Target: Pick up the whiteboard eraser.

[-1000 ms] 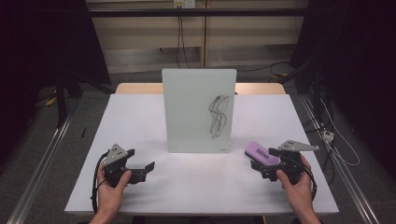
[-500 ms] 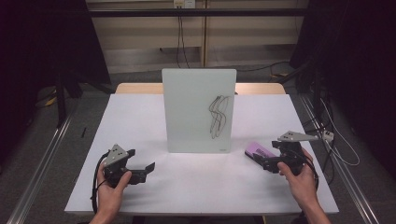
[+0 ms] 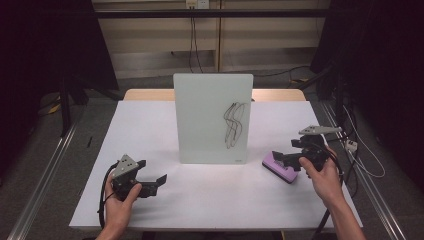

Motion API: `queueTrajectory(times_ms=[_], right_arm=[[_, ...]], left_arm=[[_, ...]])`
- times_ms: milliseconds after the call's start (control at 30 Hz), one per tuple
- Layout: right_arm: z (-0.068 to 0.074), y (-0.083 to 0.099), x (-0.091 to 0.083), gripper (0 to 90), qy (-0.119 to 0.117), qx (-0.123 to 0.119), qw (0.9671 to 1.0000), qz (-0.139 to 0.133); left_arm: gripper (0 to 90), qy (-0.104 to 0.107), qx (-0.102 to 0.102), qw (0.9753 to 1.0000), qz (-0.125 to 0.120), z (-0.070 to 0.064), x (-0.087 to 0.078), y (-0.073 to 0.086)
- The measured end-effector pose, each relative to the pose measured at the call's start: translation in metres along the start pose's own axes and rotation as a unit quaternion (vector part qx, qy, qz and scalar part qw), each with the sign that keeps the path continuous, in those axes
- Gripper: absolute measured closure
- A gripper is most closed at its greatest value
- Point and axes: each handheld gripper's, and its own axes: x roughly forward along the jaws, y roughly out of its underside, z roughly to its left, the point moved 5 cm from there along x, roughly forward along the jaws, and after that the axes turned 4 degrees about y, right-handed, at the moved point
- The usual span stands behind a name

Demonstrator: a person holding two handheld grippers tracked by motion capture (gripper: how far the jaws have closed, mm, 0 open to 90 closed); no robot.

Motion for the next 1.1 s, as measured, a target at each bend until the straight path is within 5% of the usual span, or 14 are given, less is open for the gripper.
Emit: queueTrajectory(times_ms=[167,433,633,1100], right_arm=[[-0.001,-0.005,0.005,13.4,0.000,-0.012,0.9997,0.022],[-0.009,0.013,0.016,10.1,-0.004,-0.038,0.9980,0.050],[-0.011,0.026,0.025,12.2,-0.018,-0.059,0.9944,0.086],[-0.010,0.033,0.034,24.9,-0.017,-0.107,0.9864,0.124]], left_arm=[[5.6,0.001,0.000,1.0000,-0.004,-0.001,-0.001,-0.001],[5.6,0.007,-0.001,1.0000,0.000,-0.002,0.001,0.000],[5.6,0.003,0.000,1.0000,0.000,-0.001,-0.001,0.000],[5.6,-0.002,0.000,1.0000,0.007,-0.001,0.000,0.002]])
